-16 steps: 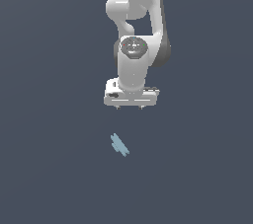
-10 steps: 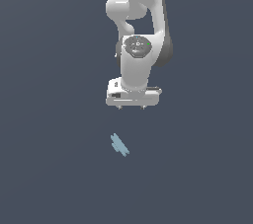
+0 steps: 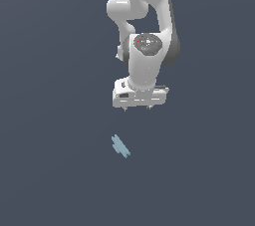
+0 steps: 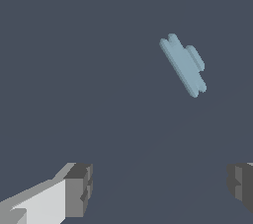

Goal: Pick up the object and move it to a goal position.

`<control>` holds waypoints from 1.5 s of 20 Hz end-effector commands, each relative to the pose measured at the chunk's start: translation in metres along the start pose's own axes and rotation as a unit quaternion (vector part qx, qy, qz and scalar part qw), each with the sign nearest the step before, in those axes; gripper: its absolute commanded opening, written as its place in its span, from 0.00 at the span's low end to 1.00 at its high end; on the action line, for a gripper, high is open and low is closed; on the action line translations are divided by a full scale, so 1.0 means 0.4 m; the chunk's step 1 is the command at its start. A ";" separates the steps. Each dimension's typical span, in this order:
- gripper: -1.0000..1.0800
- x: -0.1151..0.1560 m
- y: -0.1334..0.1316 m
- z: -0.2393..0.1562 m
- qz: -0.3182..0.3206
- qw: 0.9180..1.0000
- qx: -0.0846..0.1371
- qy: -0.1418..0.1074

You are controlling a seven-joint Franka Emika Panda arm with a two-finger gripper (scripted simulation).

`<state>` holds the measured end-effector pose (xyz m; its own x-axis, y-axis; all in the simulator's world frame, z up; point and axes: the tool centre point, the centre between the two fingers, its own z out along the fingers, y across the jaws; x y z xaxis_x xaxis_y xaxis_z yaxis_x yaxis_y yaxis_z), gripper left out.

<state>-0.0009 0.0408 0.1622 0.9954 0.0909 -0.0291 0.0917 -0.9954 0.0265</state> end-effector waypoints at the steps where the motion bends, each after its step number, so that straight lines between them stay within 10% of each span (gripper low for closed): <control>1: 0.96 0.005 0.004 0.004 -0.004 1.000 0.000 0.000; 15: 0.96 0.106 0.063 0.073 -0.097 0.995 0.001 0.004; 30: 0.96 0.235 0.178 0.213 -0.242 0.970 0.007 0.014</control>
<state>0.0930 -0.0207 0.0807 0.8498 0.5271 -0.0107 0.5271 -0.8498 0.0044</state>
